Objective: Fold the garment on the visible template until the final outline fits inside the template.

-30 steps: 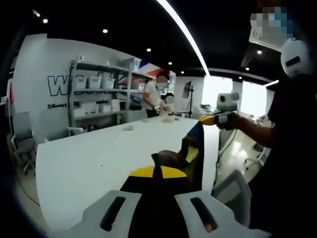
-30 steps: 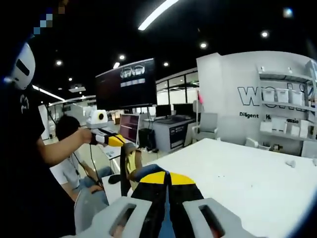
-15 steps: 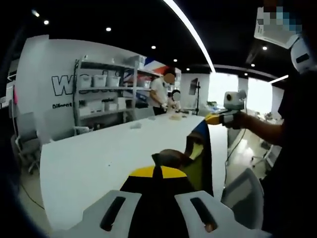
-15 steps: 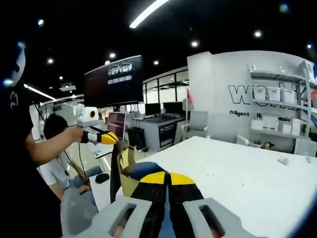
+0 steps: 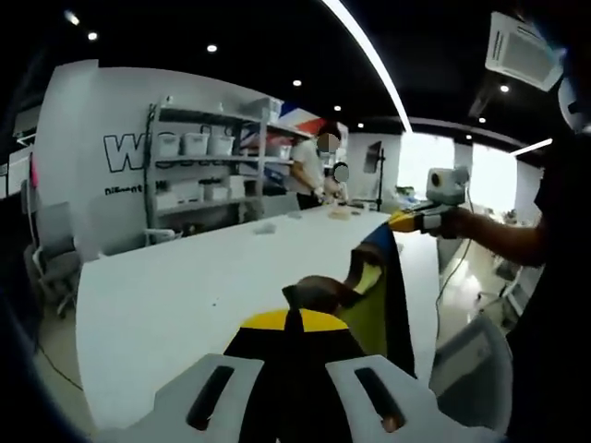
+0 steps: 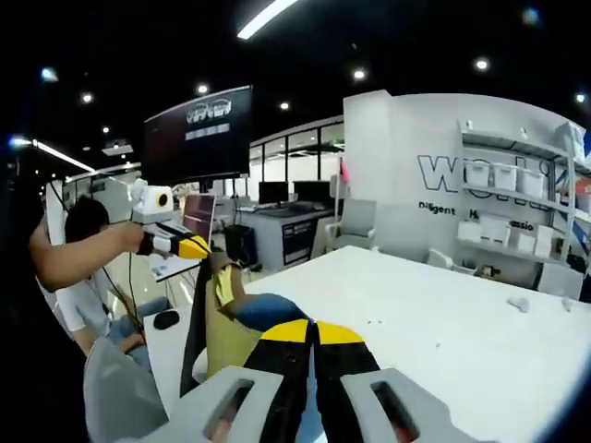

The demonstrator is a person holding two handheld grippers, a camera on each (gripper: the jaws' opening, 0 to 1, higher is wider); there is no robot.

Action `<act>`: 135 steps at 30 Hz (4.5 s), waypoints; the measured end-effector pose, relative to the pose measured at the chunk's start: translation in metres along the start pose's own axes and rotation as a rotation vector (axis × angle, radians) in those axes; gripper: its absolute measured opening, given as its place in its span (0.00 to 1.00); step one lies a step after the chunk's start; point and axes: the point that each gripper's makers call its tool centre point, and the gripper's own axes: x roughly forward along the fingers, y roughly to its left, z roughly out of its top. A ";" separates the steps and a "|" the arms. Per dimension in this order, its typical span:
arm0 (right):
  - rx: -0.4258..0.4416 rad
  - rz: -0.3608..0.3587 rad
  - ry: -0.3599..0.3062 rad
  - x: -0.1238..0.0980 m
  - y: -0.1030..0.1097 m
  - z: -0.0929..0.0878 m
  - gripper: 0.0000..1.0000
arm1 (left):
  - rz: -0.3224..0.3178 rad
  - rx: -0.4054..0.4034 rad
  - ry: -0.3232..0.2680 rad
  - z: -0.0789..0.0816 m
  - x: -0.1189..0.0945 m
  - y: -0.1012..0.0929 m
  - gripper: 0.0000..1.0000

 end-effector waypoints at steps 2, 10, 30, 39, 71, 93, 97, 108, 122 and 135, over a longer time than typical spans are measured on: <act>-0.008 -0.004 0.011 0.006 -0.006 -0.003 0.00 | 0.011 0.008 0.004 -0.001 0.003 0.005 0.00; -0.019 -0.034 0.037 0.030 -0.029 -0.011 0.00 | 0.050 -0.003 0.010 -0.004 0.020 0.029 0.00; -0.169 -0.173 0.186 0.094 -0.074 -0.086 0.00 | 0.200 -0.023 0.106 -0.057 0.076 0.085 0.00; -0.148 -0.212 0.235 0.118 -0.093 -0.116 0.00 | 0.246 -0.063 0.143 -0.084 0.095 0.105 0.00; -0.175 -0.245 0.407 0.186 -0.130 -0.191 0.00 | 0.287 -0.101 0.259 -0.158 0.151 0.180 0.00; -0.172 -0.239 0.503 0.205 -0.133 -0.233 0.00 | 0.323 -0.118 0.316 -0.195 0.168 0.199 0.00; -0.179 -0.235 0.502 0.206 -0.130 -0.232 0.00 | 0.314 -0.090 0.326 -0.191 0.166 0.191 0.00; -0.186 -0.222 0.474 0.192 -0.114 -0.219 0.08 | 0.282 -0.064 0.301 -0.170 0.154 0.161 0.03; -0.163 -0.238 0.448 0.156 -0.087 -0.205 0.19 | 0.275 -0.030 0.288 -0.168 0.129 0.134 0.13; -0.134 -0.244 0.390 0.125 -0.063 -0.190 0.28 | 0.312 -0.032 0.258 -0.162 0.091 0.103 0.23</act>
